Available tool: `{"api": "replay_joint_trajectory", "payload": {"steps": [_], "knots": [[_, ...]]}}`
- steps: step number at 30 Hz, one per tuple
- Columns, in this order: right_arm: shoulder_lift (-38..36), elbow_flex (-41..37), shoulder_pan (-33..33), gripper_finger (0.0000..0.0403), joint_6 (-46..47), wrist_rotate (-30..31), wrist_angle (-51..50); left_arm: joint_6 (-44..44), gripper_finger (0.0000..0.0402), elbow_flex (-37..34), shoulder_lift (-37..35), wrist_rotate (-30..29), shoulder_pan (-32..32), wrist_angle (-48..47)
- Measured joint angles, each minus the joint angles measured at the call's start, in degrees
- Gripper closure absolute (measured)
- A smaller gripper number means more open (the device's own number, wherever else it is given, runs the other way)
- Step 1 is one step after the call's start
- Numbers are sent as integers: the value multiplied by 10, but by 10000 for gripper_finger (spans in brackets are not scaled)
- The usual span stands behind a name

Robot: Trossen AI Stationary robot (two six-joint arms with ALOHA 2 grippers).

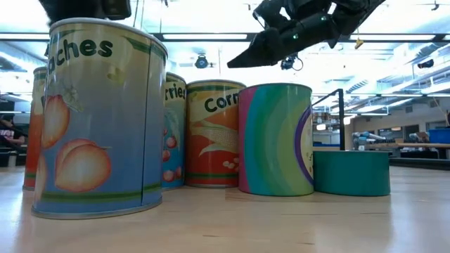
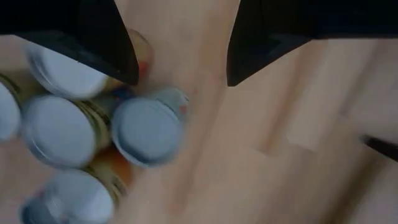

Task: Pick and place cans onto a shelf
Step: Adjust the canned pineapple

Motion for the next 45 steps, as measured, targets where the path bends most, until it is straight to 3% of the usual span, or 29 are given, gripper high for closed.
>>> {"api": "replay_joint_trajectory", "payload": {"steps": [8,20,29,38,45], "knots": [[0,-6,39,30,22,2,7,-132,153,16,39,17,-81,-17],[0,-20,83,30,-6,76,-10,-262,151,209,196,49,-151,-187],[0,-20,93,30,-12,86,-3,-367,98,216,271,87,-203,-166],[0,-20,93,30,10,71,-6,-357,86,216,320,-7,-207,-178],[0,-20,93,30,16,52,-5,-400,86,216,334,-22,-186,-157]]}}
